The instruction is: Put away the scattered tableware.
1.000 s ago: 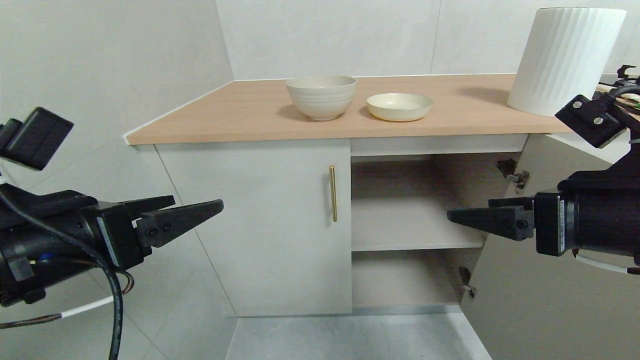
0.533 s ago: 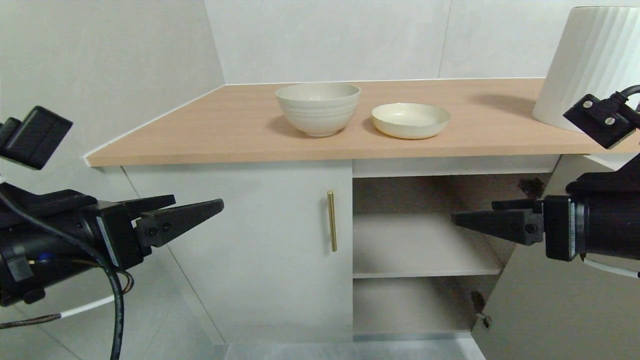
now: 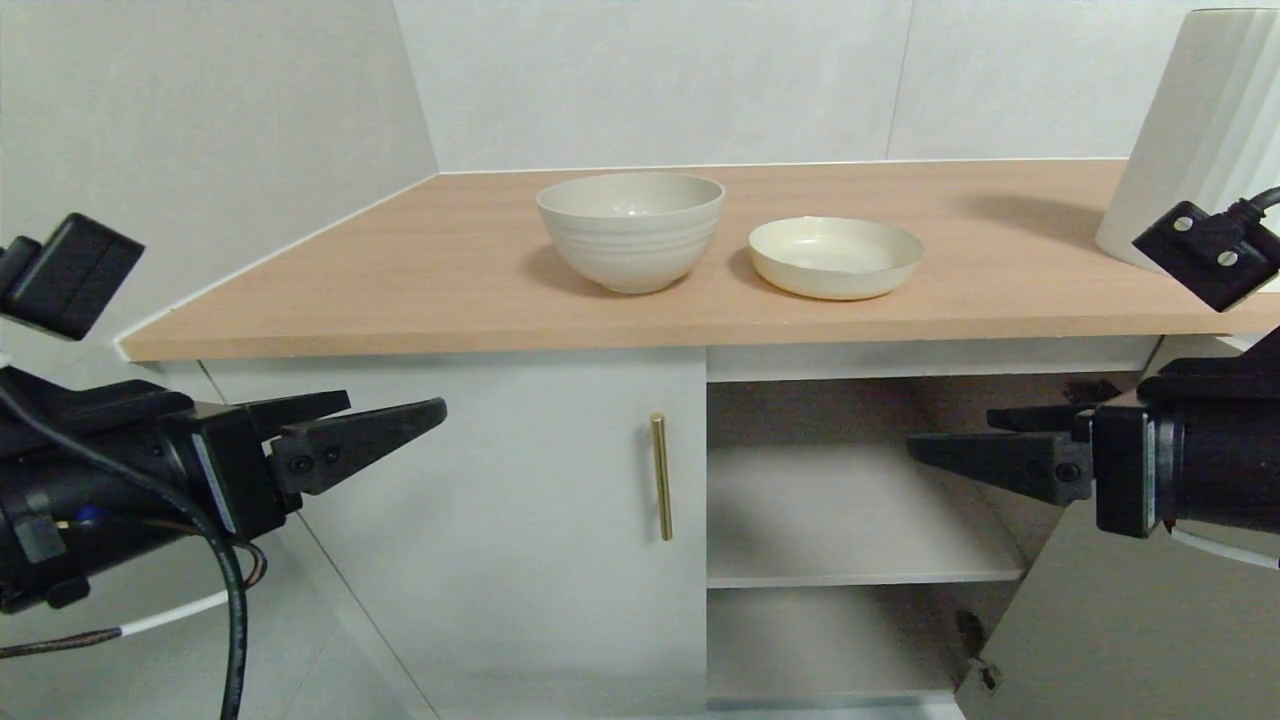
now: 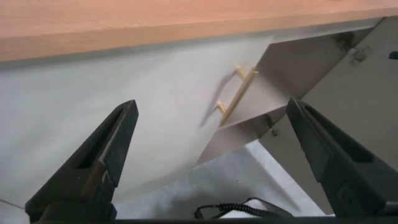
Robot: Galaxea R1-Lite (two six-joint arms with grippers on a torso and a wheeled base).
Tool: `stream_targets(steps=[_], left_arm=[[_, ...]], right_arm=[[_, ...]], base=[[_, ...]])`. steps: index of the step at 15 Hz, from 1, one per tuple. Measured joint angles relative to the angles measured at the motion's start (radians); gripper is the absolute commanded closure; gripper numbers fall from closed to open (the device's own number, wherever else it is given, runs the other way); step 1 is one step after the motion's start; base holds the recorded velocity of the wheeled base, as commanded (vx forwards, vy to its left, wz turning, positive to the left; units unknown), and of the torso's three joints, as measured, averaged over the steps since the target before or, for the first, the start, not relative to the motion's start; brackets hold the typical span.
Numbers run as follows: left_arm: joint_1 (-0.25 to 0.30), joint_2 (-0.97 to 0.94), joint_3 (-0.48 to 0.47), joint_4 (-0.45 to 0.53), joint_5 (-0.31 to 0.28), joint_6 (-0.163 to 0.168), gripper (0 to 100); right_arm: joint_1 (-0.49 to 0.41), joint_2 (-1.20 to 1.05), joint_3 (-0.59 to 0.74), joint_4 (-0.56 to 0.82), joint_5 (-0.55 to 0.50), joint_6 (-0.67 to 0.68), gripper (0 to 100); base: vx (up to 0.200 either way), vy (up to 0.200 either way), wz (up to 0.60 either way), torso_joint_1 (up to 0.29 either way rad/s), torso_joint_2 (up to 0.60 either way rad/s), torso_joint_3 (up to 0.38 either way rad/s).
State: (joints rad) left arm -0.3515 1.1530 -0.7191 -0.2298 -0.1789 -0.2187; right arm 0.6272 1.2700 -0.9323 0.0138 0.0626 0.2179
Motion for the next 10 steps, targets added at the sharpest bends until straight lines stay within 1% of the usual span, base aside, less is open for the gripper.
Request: stream_targets(steps=[3, 7, 10], left_arm=[[0.0, 0.002, 0.001, 0.001, -0.001, 0.0, 0], [0.0, 0.013, 0.002, 0.0, -0.004, 0.0, 0], [-0.001, 0.031, 0.004, -0.001, -0.004, -0.001, 0]], right_arm=[[-0.001, 0.0, 0.0, 0.0, -0.001, 0.0, 0], [-0.002, -0.001, 0.001, 0.001, -0.003, -0.001, 0], [-0.008, -0.004, 0.001, -0.001, -0.001, -0.002, 0]], base=[[0.0, 0.0, 0.0, 0.007, -0.04, -0.028], [0.0, 0.0, 0.0, 0.08, -0.27, -0.276], [0.0, 0.0, 0.0, 0.141, -0.54, -0.312]])
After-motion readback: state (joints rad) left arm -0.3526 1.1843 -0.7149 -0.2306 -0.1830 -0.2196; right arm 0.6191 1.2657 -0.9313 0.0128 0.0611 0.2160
